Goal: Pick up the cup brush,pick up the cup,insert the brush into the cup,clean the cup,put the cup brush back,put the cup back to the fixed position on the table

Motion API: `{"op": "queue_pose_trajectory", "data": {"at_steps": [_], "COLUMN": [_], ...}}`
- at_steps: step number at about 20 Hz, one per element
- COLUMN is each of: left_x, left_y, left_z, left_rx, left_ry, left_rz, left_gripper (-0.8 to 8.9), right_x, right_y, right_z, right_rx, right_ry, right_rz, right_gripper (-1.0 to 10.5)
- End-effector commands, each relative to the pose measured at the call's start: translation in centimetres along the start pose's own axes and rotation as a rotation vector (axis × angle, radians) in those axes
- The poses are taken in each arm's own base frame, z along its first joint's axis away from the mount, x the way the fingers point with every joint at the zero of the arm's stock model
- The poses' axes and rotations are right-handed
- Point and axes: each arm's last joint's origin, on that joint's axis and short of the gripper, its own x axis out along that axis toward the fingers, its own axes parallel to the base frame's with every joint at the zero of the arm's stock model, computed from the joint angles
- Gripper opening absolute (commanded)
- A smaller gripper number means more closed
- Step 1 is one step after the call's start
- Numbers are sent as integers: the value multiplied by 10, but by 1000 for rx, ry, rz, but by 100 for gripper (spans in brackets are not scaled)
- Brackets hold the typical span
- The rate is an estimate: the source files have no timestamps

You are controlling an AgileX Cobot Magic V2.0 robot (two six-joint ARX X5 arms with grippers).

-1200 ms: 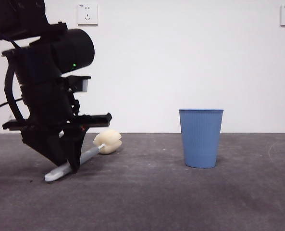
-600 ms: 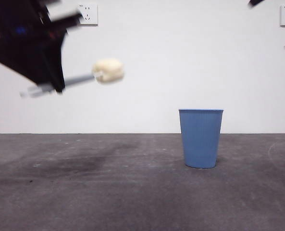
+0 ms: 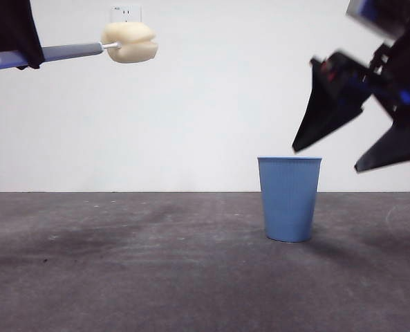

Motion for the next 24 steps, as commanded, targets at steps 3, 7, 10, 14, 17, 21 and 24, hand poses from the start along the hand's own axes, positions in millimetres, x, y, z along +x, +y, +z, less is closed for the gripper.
{"op": "queue_pose_trajectory", "data": {"at_steps": [3, 7, 10, 14, 17, 21, 24], "left_x": [-1, -1, -1, -1, -1, -1, -1], "left_y": [0, 0, 0, 1, 1, 0, 0], "left_z": [-4, -5, -6, -7, -7, -8, -8], "left_rx": [18, 19, 19, 19, 19, 15, 15], "left_ry": [32, 41, 53, 67, 71, 74, 75], "left_rz": [1, 3, 4, 6, -1, -18, -18], "left_gripper": [-9, -9, -9, -8, -9, -9, -9], "right_x": [22, 48, 63, 77, 87, 96, 100], "right_y": [-5, -10, -13, -16, -18, -21, -23], "right_z": [0, -4, -5, -7, -9, -11, -11], "right_rx": [11, 5, -1, -16, -20, -26, -39], "right_ry": [-47, -52, -84, -123, -151, -185, -214], "right_rz": [-16, -14, -12, -11, -13, -42, -62], "right_gripper": [629, 630, 630, 630, 630, 630, 625]}}
